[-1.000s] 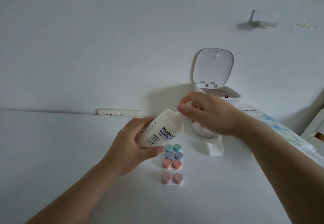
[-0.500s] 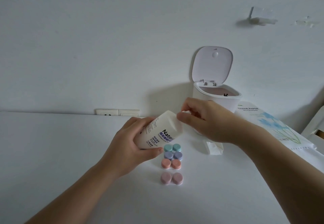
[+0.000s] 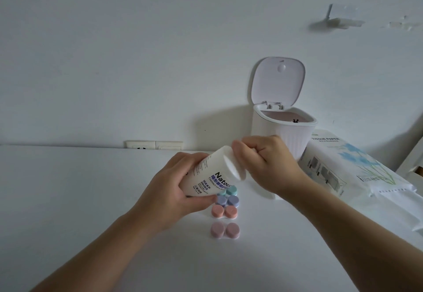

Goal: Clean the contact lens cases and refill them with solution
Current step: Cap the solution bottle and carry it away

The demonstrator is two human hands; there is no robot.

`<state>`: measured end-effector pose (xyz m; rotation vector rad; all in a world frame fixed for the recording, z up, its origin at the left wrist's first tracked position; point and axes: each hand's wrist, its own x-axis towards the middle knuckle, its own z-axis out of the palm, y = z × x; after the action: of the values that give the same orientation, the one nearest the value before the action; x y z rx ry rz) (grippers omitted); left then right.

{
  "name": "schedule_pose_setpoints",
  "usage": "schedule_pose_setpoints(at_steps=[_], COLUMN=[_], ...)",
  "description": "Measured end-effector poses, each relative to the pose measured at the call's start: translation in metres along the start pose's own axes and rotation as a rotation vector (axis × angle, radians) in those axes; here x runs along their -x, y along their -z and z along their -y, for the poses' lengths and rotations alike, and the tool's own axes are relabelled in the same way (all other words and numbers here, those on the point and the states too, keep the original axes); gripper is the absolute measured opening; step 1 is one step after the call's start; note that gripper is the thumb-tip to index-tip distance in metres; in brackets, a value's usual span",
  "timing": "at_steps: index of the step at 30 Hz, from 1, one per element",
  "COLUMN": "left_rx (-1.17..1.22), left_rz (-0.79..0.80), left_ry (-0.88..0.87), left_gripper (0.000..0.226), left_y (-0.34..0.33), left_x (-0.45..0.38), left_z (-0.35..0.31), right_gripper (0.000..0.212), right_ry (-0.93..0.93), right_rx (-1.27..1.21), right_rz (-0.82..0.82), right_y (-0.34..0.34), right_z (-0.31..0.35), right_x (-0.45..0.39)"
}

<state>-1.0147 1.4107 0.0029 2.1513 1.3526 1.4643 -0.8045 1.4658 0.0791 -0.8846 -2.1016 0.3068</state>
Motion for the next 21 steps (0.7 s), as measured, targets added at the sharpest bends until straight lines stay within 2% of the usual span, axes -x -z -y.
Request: schedule_pose_setpoints(at_steps=[5,8,14,17,19,21], left_rx=[-0.381,-0.437,-0.375,-0.281,-0.170,-0.081], left_rz=[-0.112,-0.120,-0.069,-0.045,-0.067,-0.119], left_ry=[-0.119,-0.157,-0.158,-0.035,0.071,0.149], left_gripper=[0.068,0.069,0.068,0.070,0.068,0.064], left_y=[0.005,0.003,0.001,0.005,0.010,0.015], left_x=[-0.002,-0.001,-0.003,0.000,0.002,0.006], left_z=[-0.002,-0.005,-0.012,-0.017,-0.023,-0.031], right_gripper=[0.041,0.041,0.050,0.058,0.049,0.029], right_ry=[-0.156,-0.198,-0.221,-0.239,-0.240,-0.225], right_rx=[-0.103,-0.147,-0.121,-0.129,-0.140,-0.096], right_rz=[-0.106,-0.113,-0.022,0.106,0.160,0.157], right_y=[-0.011,-0.011,0.002,0.016,0.027,0.036], right_z=[0.003,0.004,-0.003,-0.001,0.001,0.000], right_x=[0.013,0.020,0.028,0.032,0.036,0.043])
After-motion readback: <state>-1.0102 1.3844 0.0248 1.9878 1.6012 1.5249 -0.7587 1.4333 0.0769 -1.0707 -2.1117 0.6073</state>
